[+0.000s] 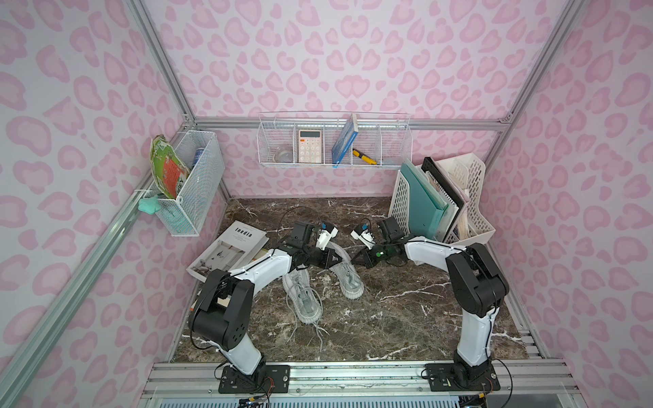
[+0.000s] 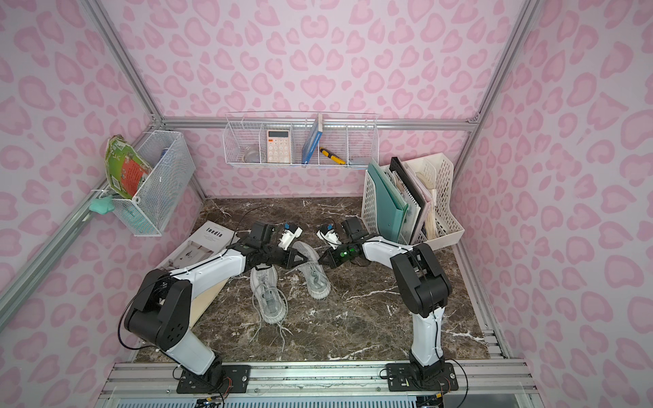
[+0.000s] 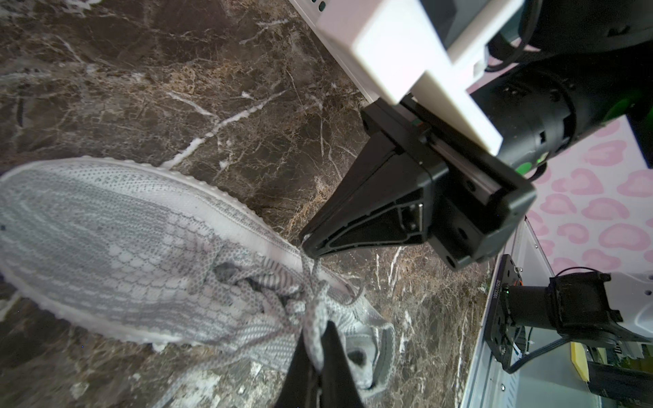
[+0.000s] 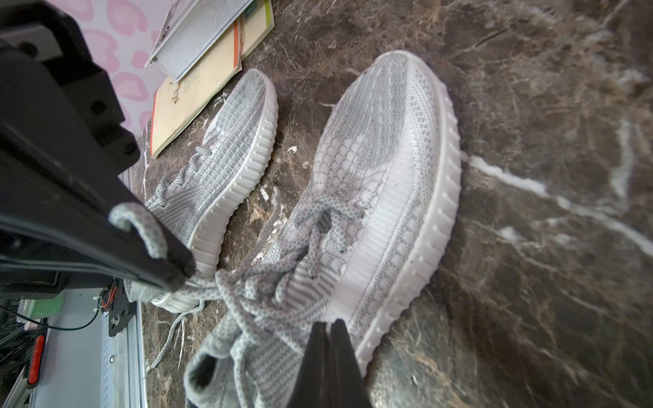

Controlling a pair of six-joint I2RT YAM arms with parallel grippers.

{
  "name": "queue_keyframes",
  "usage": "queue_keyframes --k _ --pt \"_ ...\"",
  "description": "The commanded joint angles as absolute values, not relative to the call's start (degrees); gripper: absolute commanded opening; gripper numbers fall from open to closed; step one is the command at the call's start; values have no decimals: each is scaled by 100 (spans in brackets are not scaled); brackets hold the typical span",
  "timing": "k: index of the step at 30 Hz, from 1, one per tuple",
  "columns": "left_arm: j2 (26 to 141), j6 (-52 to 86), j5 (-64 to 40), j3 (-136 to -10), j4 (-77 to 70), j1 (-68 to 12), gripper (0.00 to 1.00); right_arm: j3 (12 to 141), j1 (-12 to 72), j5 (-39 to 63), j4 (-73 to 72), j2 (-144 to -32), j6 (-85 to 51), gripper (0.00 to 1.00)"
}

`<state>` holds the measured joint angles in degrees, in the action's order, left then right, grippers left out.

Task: Tie the shoes
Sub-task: Tie the shoelace on the shoe.

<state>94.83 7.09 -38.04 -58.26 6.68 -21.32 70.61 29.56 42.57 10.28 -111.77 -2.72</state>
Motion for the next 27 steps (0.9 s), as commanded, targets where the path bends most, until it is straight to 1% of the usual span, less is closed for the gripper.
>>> queue_keyframes --k 1,12,27 --pt "9483 615 -3798 -5844 694 -2127 0 7023 2979 4123 1238 -11101 -187 0" --pt "9564 620 -3754 -5858 694 -2118 0 6936 2973 4316 1546 -10956 75 0" --pt "9562 625 -3740 -5895 761 -2096 0 6752 2984 4343 1569 -10808 21 0"
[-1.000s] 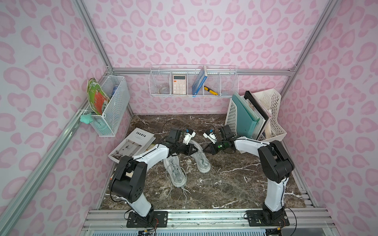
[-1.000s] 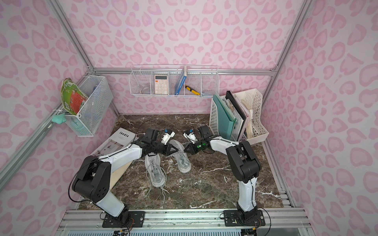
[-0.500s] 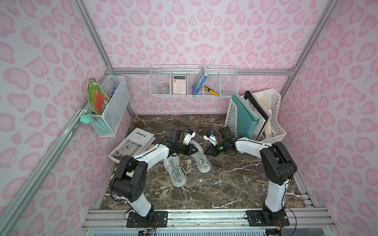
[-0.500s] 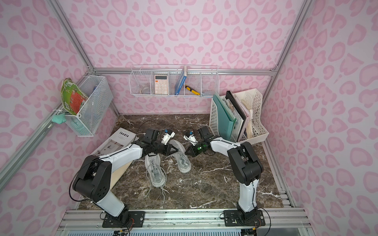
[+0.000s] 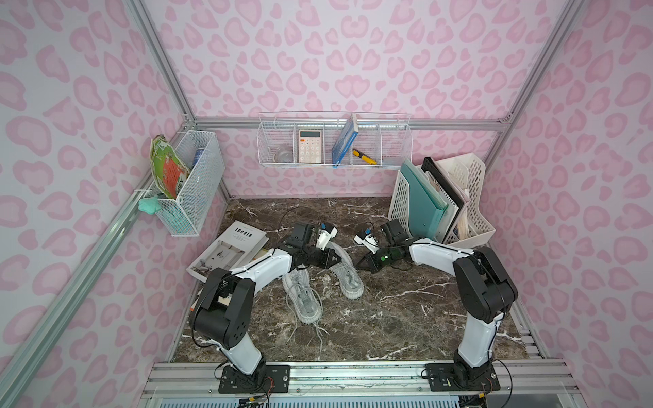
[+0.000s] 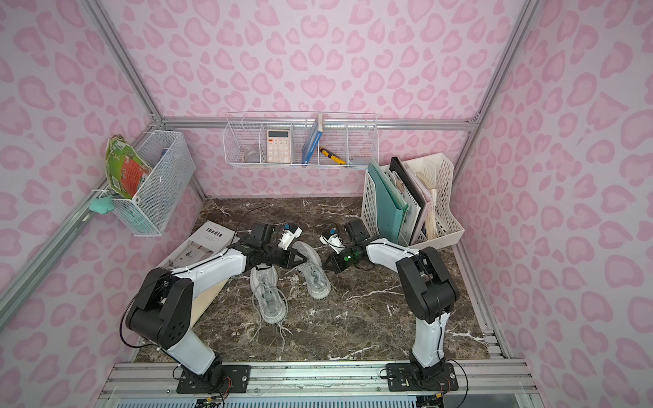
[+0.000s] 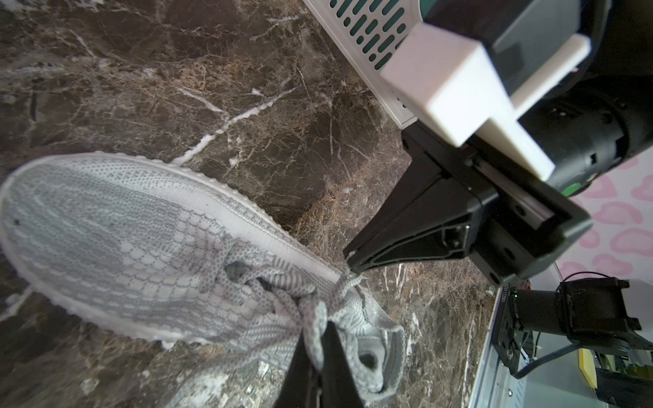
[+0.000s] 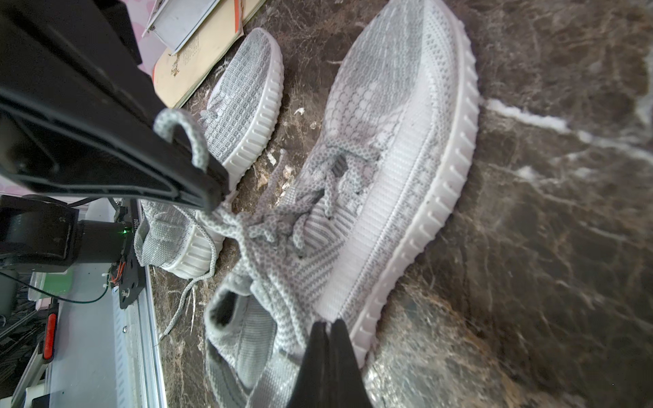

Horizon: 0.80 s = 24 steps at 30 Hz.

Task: Tie the shoes
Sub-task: Tie the shoelace on the shoe.

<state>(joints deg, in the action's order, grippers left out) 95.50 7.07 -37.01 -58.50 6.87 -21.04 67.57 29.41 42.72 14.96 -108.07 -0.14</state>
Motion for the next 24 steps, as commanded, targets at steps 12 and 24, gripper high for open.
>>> queue_keyframes --k 12,24 --pt "9628 598 -3840 -5930 782 -2094 0 6634 2785 4956 933 -10777 -158 24" --pt "9632 567 -3841 -5925 801 -2093 0 7148 2623 5426 934 -11235 -18 40"
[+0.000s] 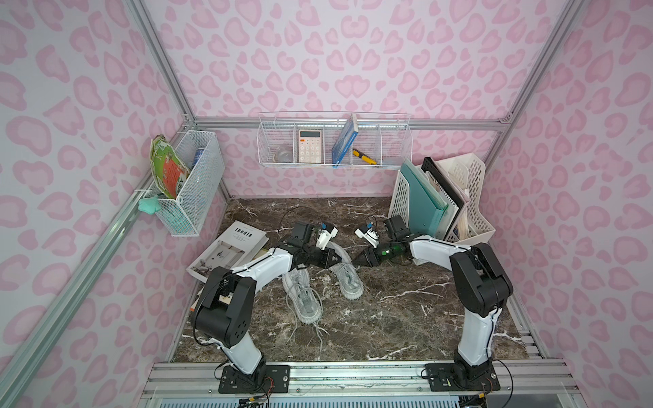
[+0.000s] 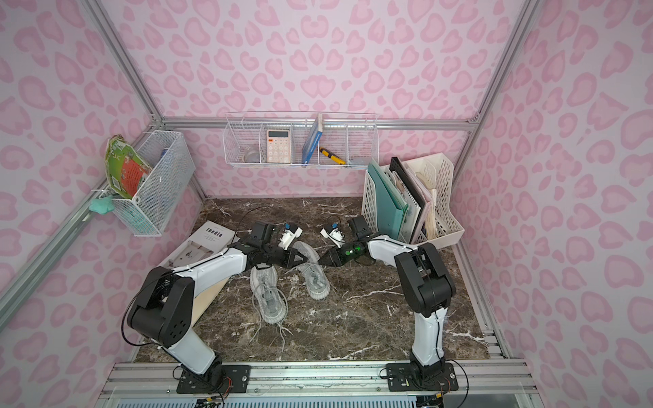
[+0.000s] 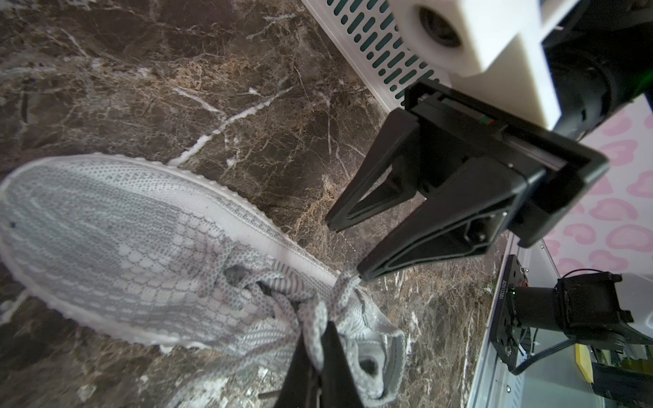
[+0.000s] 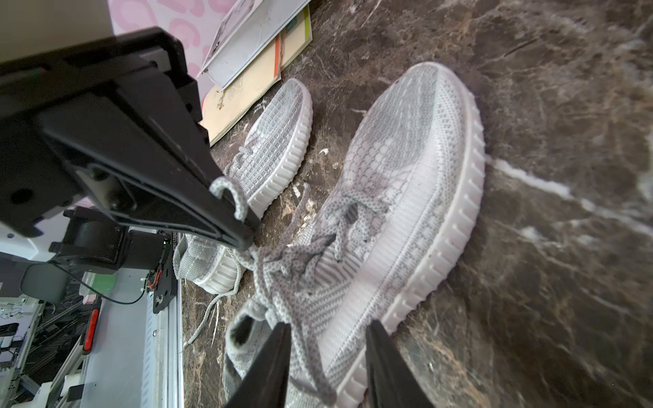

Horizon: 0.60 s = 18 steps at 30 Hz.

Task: Tie the shoes
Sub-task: Tie the shoelace on the shoe.

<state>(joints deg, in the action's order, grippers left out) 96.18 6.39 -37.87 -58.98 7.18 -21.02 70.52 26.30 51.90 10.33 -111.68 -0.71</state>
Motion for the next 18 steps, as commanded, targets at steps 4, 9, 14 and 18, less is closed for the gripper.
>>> queue_keyframes --k 4,9,14,18 --pt "9627 571 -3841 -5930 802 -2100 0 7336 2628 5686 938 -11426 -39 42" --pt "9632 570 -3845 -5924 794 -2100 0 7502 2738 5729 1079 -11609 31 38" --pt "9619 561 -3851 -5925 798 -2093 0 7515 2804 5760 1138 -11689 60 32" --pt "9611 561 -3846 -5911 792 -2099 0 7504 2842 5767 1229 -11689 139 33"
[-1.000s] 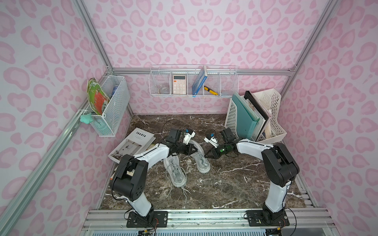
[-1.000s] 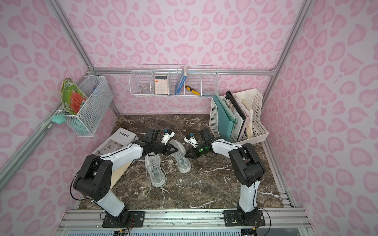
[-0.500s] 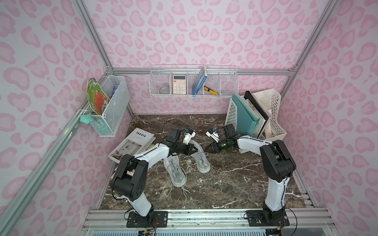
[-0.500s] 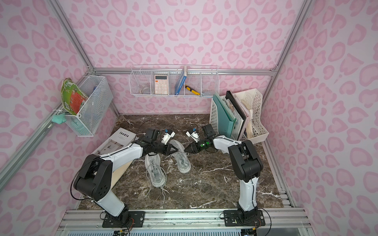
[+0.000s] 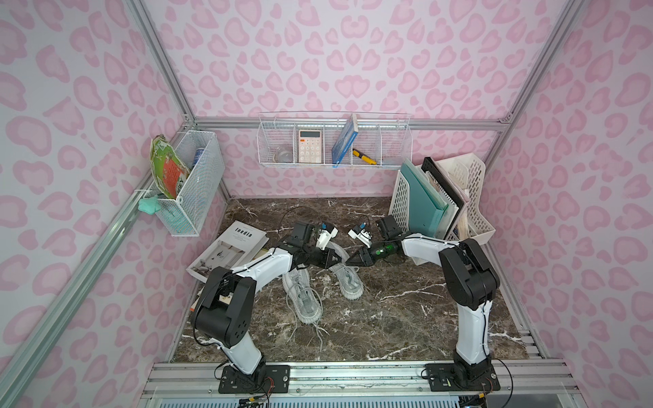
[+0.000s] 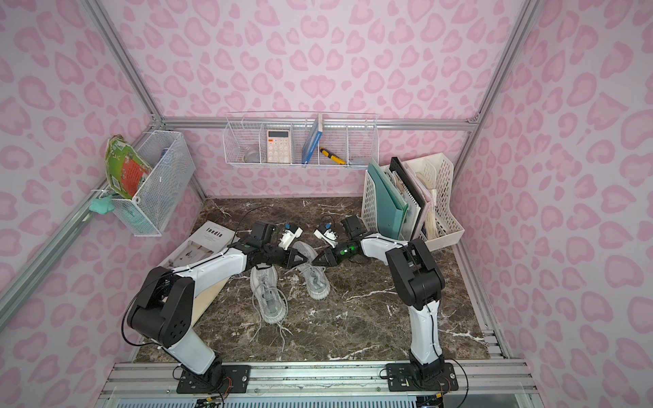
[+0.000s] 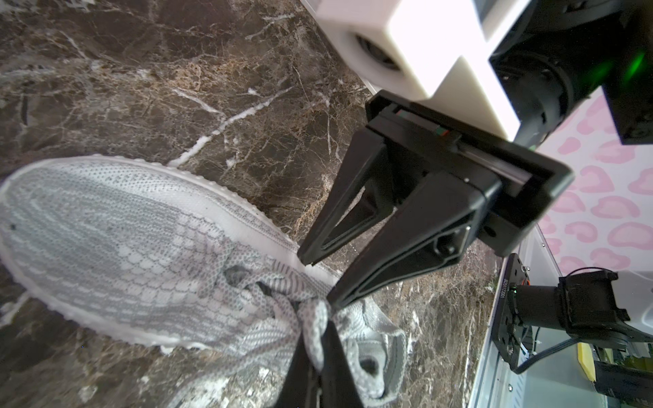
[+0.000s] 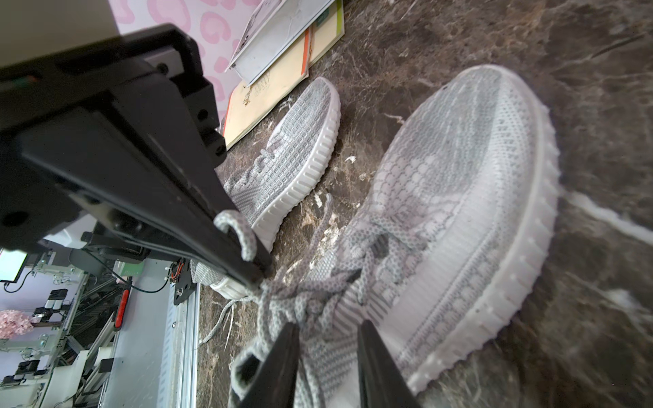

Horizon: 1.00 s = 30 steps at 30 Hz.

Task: Tie the shoes
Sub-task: Tie the shoelace on the shoe.

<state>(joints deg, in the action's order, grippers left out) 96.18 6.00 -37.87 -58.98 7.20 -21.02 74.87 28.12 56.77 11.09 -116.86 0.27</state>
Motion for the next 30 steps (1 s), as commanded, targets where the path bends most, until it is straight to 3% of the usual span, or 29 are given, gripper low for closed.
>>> queue_keyframes --k 1,14,24,30 --pt "9611 562 -3847 -5918 795 -2099 0 7482 2856 5771 1239 -11689 156 34" --pt "9609 563 -3843 -5915 790 -2101 0 7177 2890 5887 1121 -11517 165 27" --pt "9597 570 -3850 -5901 791 -2093 0 7177 2887 5812 1099 -11440 150 3" --pt "9588 559 -3850 -5893 784 -2093 0 7086 2728 5630 1015 -11237 28 0"
